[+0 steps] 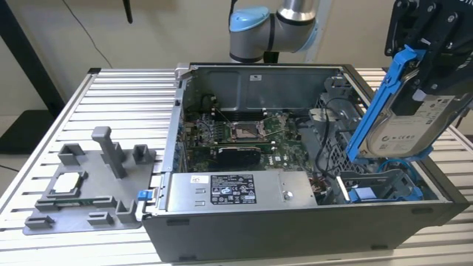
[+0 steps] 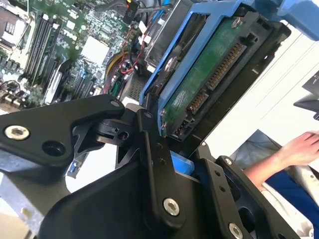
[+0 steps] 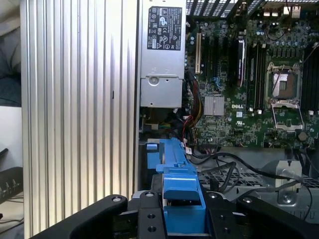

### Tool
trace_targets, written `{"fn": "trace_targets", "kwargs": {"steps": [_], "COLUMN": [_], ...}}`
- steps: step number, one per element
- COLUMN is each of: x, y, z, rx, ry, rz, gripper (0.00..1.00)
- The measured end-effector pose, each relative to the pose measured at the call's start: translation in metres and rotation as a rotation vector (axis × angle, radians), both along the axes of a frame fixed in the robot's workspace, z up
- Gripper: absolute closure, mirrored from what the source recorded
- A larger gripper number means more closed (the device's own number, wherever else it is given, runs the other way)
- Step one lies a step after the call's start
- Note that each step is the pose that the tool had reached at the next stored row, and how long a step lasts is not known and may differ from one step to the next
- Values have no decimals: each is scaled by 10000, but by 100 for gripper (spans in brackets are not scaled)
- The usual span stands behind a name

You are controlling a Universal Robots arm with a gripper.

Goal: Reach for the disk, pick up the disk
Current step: 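Pick up the disk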

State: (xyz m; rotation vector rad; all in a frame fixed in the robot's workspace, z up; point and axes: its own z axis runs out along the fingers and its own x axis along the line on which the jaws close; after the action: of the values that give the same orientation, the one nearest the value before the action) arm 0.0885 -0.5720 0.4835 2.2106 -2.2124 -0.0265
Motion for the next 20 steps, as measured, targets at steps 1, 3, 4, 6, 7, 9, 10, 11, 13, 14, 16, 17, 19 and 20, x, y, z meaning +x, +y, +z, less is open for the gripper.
{"fn": "trace_targets", "kwargs": {"steps": [1, 3, 4, 6, 7, 9, 10, 11, 13, 14, 16, 17, 19, 20], "x": [0, 0, 0, 0, 0, 0, 0, 0, 0, 0, 0, 0, 0, 0], "y": [0, 0, 0, 0, 0, 0, 0, 0, 0, 0, 0, 0, 0, 0], "z": [-3, -9, -13, -21, -25, -34, -39, -42, -50, -54, -62, -66, -74, -81], "rx": [0, 0, -1, 0, -1, 0, -1, -1, -1, -1, -2, -1, -1, -1], "ry": [0, 0, 0, 0, 0, 0, 0, 0, 0, 0, 0, 0, 0, 0], "rz": [0, 0, 0, 0, 0, 0, 0, 0, 0, 0, 0, 1, 2, 2], "gripper": [100, 100, 100, 100, 100, 100, 100, 100, 100, 100, 100, 100, 100, 100]}}
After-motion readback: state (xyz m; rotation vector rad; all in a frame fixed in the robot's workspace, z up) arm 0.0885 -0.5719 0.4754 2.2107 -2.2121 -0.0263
